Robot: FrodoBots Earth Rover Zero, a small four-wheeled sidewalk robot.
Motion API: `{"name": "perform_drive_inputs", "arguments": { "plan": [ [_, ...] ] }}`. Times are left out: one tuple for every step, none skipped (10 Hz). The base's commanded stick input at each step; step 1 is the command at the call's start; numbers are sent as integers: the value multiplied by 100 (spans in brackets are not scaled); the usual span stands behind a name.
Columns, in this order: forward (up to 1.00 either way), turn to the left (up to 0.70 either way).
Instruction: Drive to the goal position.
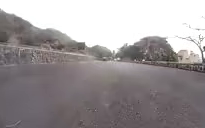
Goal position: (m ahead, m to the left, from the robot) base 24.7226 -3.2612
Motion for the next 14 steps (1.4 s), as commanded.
{"name": "perform_drive_inputs", "arguments": {
  "plan": [
    [70,0],
    [70,0],
    [70,0],
    [70,0],
    [70,0],
    [70,0],
    [70,0],
    [70,0],
    [70,0],
    [70,0],
    [70,0],
    [70,0],
    [70,0],
    [70,0]
  ]
}}
